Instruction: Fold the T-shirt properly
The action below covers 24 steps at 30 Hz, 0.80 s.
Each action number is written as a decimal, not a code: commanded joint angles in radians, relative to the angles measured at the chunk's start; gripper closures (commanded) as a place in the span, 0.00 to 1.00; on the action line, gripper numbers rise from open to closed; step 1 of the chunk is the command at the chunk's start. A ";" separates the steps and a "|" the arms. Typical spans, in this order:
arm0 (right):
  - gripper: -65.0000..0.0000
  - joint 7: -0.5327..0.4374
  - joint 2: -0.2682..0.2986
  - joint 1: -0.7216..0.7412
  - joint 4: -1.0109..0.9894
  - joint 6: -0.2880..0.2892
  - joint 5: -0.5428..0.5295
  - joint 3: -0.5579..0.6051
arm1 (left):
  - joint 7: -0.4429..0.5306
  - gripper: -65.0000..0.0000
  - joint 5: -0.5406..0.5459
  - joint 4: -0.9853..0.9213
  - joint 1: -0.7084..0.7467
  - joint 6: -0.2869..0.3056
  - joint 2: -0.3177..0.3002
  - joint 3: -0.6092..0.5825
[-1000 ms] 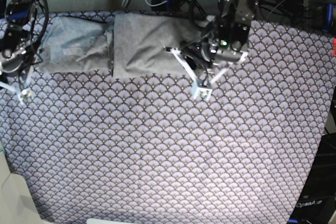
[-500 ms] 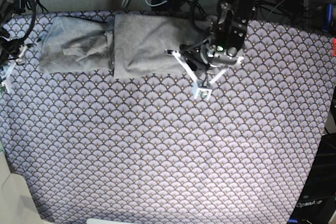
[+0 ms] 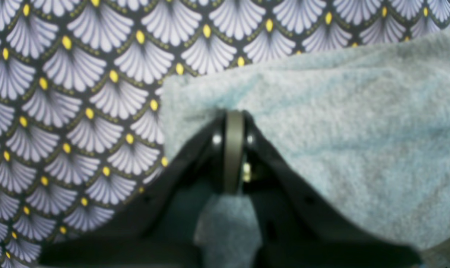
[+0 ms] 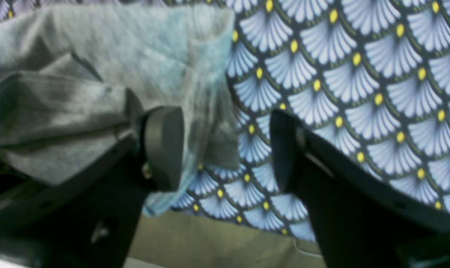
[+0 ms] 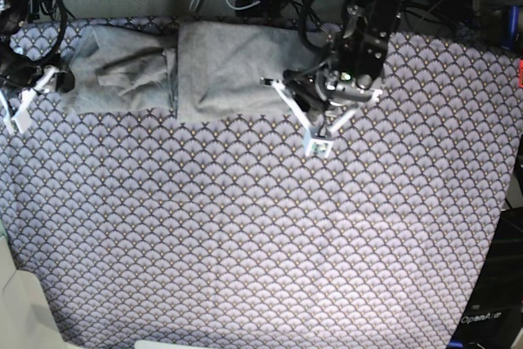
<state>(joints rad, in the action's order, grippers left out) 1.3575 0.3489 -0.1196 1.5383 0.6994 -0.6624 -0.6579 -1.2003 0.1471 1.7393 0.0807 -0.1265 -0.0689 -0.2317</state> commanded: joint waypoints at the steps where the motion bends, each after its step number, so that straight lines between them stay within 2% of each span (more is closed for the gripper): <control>1: 0.44 -0.011 0.023 0.008 0.011 -0.001 -0.013 -0.004 | 0.006 1.00 0.003 0.020 -0.009 0.003 0.004 -0.001; 6: 0.44 -0.017 0.020 0.007 0.008 -0.001 -0.012 -0.007 | 0.003 1.00 0.003 0.020 -0.009 0.003 0.004 -0.001; 12: 0.44 -0.111 0.016 -0.021 -0.038 -0.001 -0.012 -0.003 | 0.001 1.00 0.003 0.020 -0.009 0.003 0.004 -0.001; 20: 0.44 -0.117 0.016 -0.025 -0.084 -0.001 -0.012 -0.003 | 0.001 1.00 0.003 0.060 -0.011 0.003 0.005 0.001; 24: 0.44 -0.112 -0.007 -0.027 -0.081 -0.001 -0.012 0.000 | 0.000 1.00 0.003 0.103 -0.015 0.003 0.007 0.001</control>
<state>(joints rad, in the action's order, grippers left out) 1.2507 0.3202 -0.1532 1.4418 0.6991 -0.6632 -0.6540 -1.2114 0.1474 1.8214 0.0818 -0.1265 -0.0658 -0.2310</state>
